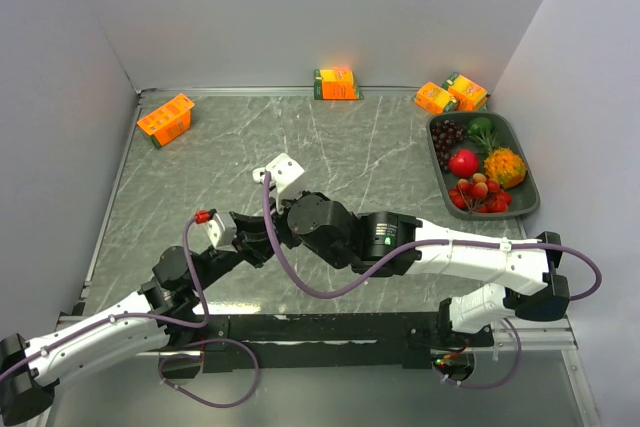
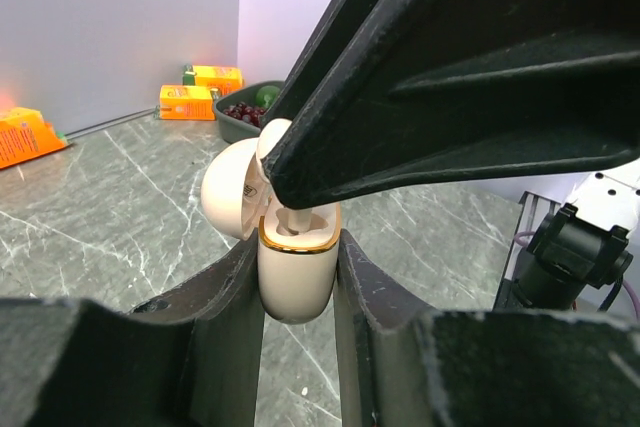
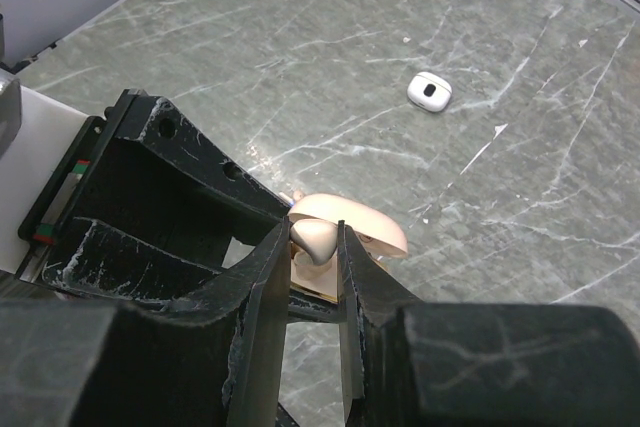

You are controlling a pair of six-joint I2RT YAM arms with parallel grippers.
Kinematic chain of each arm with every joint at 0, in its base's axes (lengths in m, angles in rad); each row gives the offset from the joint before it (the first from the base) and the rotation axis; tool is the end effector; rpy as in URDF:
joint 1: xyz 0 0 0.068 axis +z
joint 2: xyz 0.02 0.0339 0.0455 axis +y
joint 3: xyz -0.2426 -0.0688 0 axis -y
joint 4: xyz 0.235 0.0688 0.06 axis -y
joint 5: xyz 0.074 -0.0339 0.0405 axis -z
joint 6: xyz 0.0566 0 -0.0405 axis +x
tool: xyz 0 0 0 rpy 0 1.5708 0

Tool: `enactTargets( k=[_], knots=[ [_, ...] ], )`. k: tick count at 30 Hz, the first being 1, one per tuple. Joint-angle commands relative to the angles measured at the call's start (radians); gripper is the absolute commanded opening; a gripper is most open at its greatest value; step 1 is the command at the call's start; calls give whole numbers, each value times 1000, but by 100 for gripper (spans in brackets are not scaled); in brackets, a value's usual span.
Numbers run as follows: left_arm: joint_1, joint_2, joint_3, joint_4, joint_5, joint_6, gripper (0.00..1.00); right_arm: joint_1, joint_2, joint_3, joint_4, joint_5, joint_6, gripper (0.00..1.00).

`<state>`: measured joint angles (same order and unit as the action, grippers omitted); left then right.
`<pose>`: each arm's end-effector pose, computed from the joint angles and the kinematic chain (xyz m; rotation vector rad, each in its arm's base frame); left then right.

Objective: Insert the wireless bluetooth earbuds into the charging case
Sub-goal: Place the earbud in the charging case.

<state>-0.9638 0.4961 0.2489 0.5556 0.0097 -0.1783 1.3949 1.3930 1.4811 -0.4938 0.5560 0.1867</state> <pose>0.0986 -0.1429 0.2693 0.5156 1.2217 -0.9859 0.0851 0.3079 0.3845 -0.7906 1.7786 0.5120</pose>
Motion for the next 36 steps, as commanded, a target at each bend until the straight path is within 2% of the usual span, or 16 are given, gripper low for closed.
enactTargets(
  k=[1, 17, 23, 26, 27, 30, 36],
  knots=[
    [-1, -13, 30, 35, -7, -12, 1, 4, 17, 16, 27, 8, 8, 0],
    [-1, -17, 24, 36, -7, -16, 1, 6, 47, 34, -3, -18, 26, 0],
    [-1, -25, 24, 32, -37, -18, 1, 6, 46, 38, -12, -15, 31, 8],
    [-3, -28, 24, 32, -40, -18, 1, 6, 41, 36, -20, -11, 36, 20],
    [-1, -28, 26, 30, -40, -18, 1, 4, 38, 36, -22, -8, 42, 28],
    [-1, -30, 24, 30, -42, -18, 1, 6, 21, 36, -26, -1, 54, 42],
    [-1, -33, 21, 35, -45, -20, 1, 6, -5, 47, -42, 9, 73, 55]
  ],
)
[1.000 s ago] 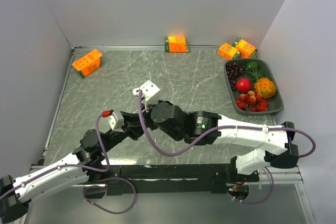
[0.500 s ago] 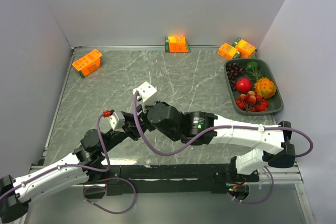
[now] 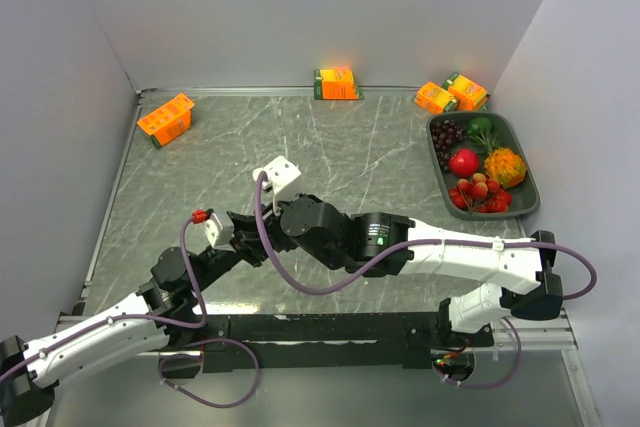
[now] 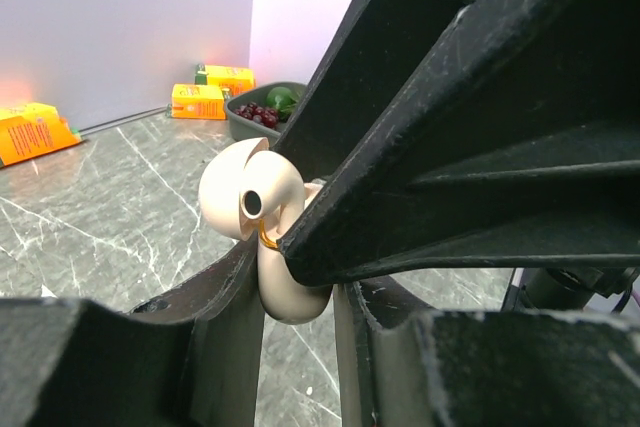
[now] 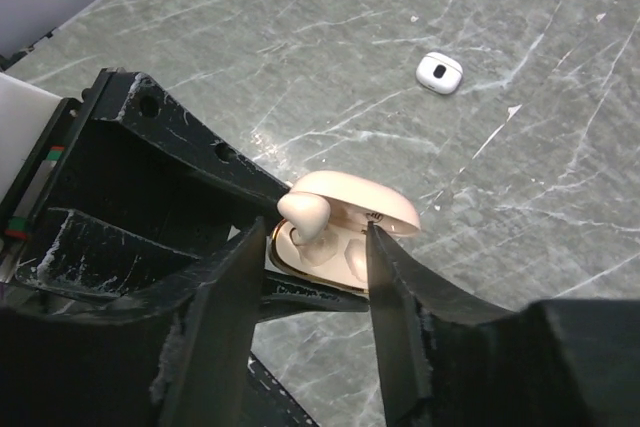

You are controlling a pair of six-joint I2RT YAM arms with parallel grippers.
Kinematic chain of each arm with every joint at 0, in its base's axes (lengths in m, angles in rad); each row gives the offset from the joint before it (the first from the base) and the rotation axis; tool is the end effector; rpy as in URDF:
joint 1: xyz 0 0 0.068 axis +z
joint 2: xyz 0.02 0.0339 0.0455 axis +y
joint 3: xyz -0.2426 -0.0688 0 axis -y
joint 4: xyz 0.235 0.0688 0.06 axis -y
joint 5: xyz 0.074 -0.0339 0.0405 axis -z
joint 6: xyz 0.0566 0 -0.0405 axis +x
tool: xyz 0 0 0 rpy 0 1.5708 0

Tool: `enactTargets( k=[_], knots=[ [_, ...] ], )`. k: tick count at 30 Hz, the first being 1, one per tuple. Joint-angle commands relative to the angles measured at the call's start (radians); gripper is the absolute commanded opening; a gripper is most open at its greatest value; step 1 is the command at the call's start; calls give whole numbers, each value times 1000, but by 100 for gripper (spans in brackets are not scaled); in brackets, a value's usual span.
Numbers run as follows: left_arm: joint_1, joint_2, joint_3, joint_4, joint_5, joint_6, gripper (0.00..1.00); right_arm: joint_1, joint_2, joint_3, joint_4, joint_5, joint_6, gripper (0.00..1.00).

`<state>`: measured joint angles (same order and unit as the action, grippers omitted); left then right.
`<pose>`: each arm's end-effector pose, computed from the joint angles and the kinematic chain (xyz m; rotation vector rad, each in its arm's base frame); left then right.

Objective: Insert the wireless bluetooth earbuds into the charging case
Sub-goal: Place the earbud in the charging case.

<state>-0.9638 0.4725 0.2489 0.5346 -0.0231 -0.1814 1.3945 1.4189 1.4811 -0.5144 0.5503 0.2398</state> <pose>0.0985 -0.1395 0.2703 0.4843 1.2291 -0.9690 0.0860 0.3139 0.3744 -0.7788 1.8295 0.5155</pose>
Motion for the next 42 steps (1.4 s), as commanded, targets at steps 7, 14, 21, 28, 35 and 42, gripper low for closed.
enactTargets(
  k=[7, 14, 21, 28, 35, 42],
  knots=[
    [-1, -14, 21, 51, -18, -16, 1, 6, -69, 59, -32, 11, 41, 59],
    [-1, -14, 16, 59, -23, -16, 1, 6, -123, 68, -39, -13, 47, 67],
    [-1, -11, 15, 64, -26, -18, 1, 5, -192, 32, 7, -24, 49, 73],
    [-1, -15, 7, 82, -11, -16, 1, -31, -178, 34, -24, -36, 29, 60],
    [-1, -6, 18, 67, -11, -10, 1, -31, -46, 185, -160, -43, -17, 59],
    [-1, -2, 20, 80, -37, 13, 1, -31, -34, 203, -134, -78, -23, 42]
  ],
)
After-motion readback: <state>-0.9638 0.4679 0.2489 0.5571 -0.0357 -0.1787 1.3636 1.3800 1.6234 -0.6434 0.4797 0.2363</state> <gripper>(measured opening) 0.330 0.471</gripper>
